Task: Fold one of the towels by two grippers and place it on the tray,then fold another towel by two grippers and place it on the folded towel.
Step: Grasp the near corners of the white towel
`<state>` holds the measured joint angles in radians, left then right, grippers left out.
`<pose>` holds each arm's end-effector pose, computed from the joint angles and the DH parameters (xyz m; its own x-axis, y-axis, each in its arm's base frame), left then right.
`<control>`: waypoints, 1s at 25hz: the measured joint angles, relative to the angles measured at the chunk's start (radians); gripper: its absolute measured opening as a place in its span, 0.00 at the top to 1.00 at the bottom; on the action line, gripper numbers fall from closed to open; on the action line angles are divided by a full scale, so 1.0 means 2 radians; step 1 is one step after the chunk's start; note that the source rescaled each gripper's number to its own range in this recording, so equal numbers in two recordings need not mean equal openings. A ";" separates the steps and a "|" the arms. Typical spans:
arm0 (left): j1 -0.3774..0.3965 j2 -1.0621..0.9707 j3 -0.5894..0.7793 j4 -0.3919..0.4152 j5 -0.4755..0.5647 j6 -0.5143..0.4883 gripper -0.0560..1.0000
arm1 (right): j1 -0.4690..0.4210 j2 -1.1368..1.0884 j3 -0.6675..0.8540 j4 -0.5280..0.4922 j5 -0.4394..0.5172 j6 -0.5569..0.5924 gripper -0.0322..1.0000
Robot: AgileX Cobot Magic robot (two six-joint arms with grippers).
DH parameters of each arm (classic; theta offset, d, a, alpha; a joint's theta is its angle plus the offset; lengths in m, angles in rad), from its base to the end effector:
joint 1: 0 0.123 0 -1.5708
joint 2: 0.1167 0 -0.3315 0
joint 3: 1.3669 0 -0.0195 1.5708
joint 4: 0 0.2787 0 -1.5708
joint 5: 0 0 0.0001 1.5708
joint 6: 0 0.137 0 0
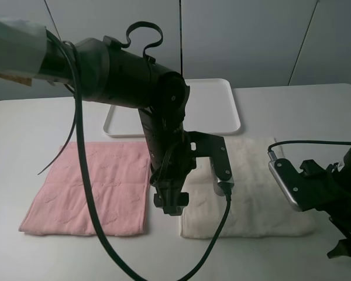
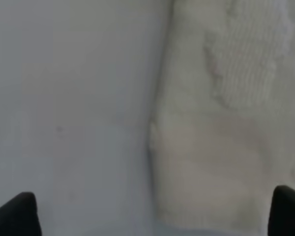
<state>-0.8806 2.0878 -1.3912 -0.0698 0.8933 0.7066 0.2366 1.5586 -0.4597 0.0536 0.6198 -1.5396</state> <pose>0.2778 -0.3482 0.1101 -0.0254 0.9958 -0.0879 0.9997 0.0255 -0.0001 0.1843 0.0488 0.0901 0.1593 -0.9869 -0.0265 -0.9851 -0.1606 0.0621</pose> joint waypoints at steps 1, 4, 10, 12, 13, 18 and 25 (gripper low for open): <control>0.000 0.000 0.000 0.000 0.000 0.000 0.00 | 0.000 0.000 0.005 -0.001 -0.001 0.001 0.00; 0.000 0.000 0.000 0.001 0.000 0.000 0.00 | 0.000 0.000 0.021 -0.006 -0.014 0.001 0.00; 0.000 0.000 0.000 0.001 0.000 0.000 0.00 | 0.000 0.000 0.025 -0.008 -0.029 0.003 0.00; 0.000 0.000 0.000 0.002 0.000 0.000 0.00 | 0.000 0.000 0.025 -0.008 -0.031 0.004 0.00; 0.000 0.000 0.000 0.002 0.000 0.000 0.00 | 0.000 0.001 0.025 -0.008 -0.031 0.005 0.00; 0.000 0.000 0.000 0.003 0.000 0.001 0.00 | 0.000 0.026 0.025 -0.008 -0.038 0.007 0.00; -0.008 0.000 0.000 0.008 0.000 -0.007 0.00 | 0.001 0.035 0.024 -0.027 -0.039 0.016 0.00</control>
<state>-0.8970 2.0878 -1.3912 -0.0534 0.8933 0.6917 0.2386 1.6293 -0.4120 0.0000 0.5424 -1.5073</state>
